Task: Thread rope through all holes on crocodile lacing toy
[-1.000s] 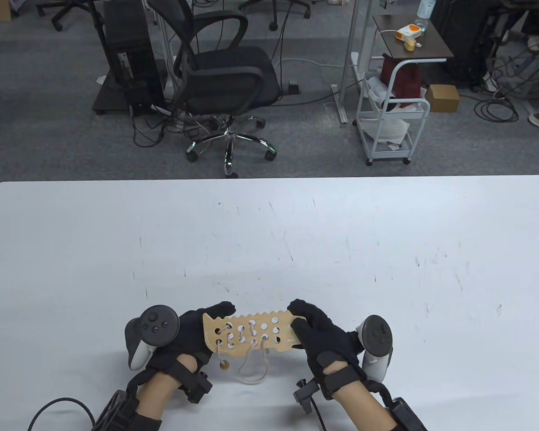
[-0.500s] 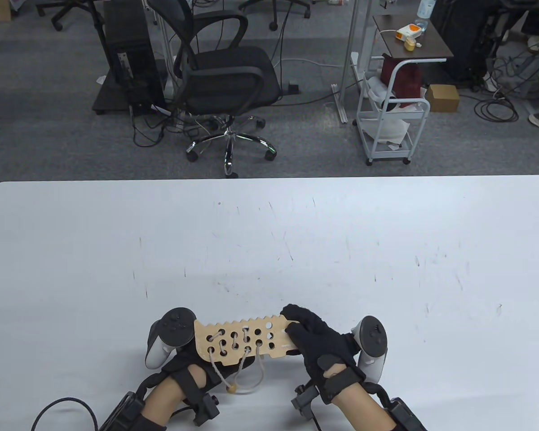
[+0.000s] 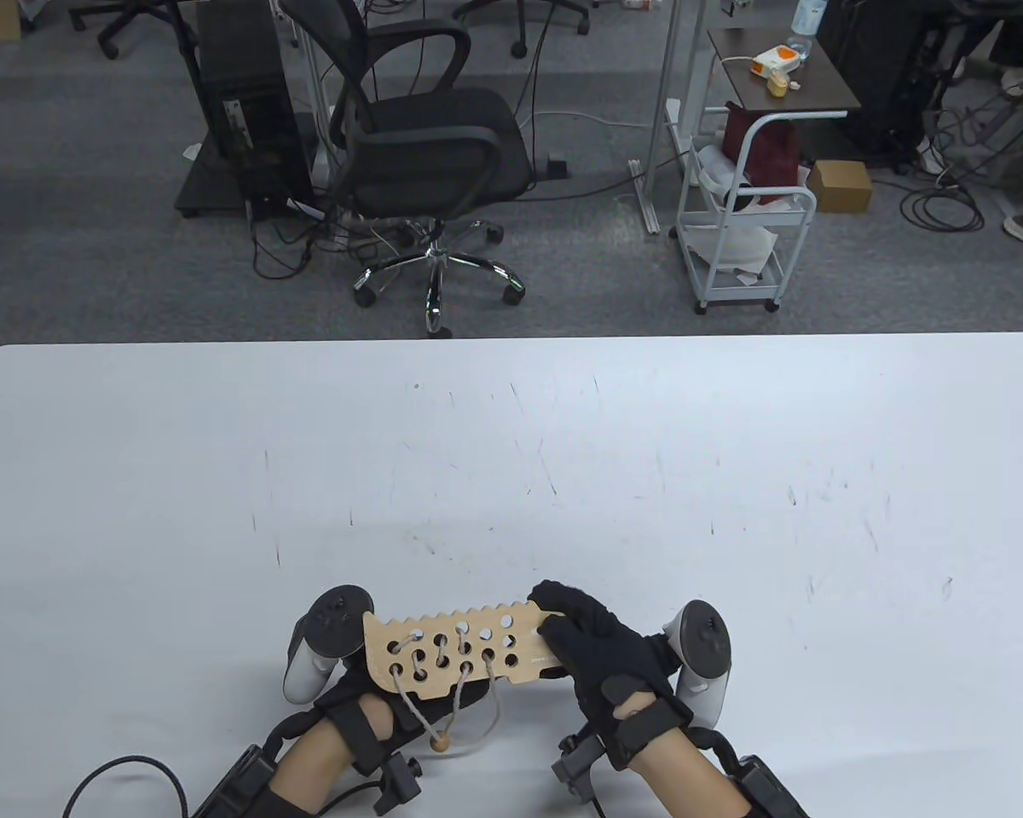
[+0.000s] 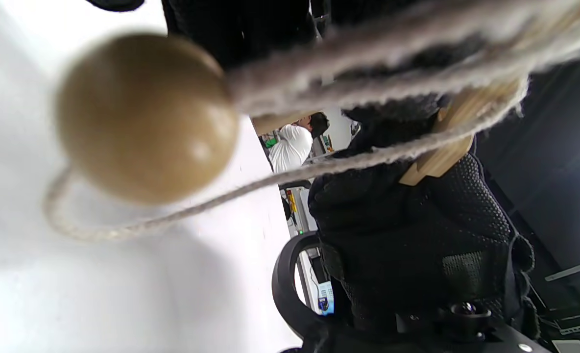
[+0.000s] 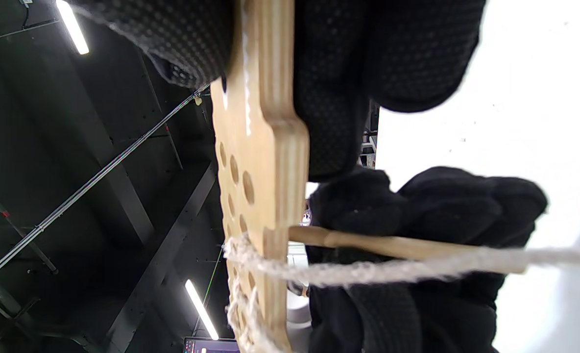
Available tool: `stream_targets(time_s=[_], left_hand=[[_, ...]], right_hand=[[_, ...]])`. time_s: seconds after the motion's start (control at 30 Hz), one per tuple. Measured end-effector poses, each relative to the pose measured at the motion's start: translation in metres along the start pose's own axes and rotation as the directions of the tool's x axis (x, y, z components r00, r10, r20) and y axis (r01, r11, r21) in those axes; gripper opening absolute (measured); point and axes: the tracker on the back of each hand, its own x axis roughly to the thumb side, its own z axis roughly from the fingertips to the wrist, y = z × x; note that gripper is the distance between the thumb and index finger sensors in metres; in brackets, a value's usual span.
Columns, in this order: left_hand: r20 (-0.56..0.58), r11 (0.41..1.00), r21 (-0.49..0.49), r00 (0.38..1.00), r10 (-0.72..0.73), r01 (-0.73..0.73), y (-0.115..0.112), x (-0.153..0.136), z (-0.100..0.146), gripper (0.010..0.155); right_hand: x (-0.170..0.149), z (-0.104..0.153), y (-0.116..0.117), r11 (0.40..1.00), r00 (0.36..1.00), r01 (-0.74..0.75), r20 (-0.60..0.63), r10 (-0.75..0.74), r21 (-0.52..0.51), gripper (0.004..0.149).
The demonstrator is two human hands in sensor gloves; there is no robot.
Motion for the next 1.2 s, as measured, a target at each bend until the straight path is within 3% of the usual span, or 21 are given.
stream_targets(time_s=[0.77, 1.2], left_hand=[[0.005, 0.965, 0.261, 1.0, 0.021, -0.022, 0.037, -0.003, 0.015, 0.046], [0.002, 0.931, 0.362, 0.998, 0.055, -0.052, 0.055, -0.004, 0.025, 0.046]], right_hand=[[0.003, -0.004, -0.022, 0.996, 1.0, 0.008, -0.004, -0.009, -0.09, 0.051], [0.0, -0.007, -0.037, 0.988, 1.0, 0.018, -0.015, -0.02, -0.151, 0.051]])
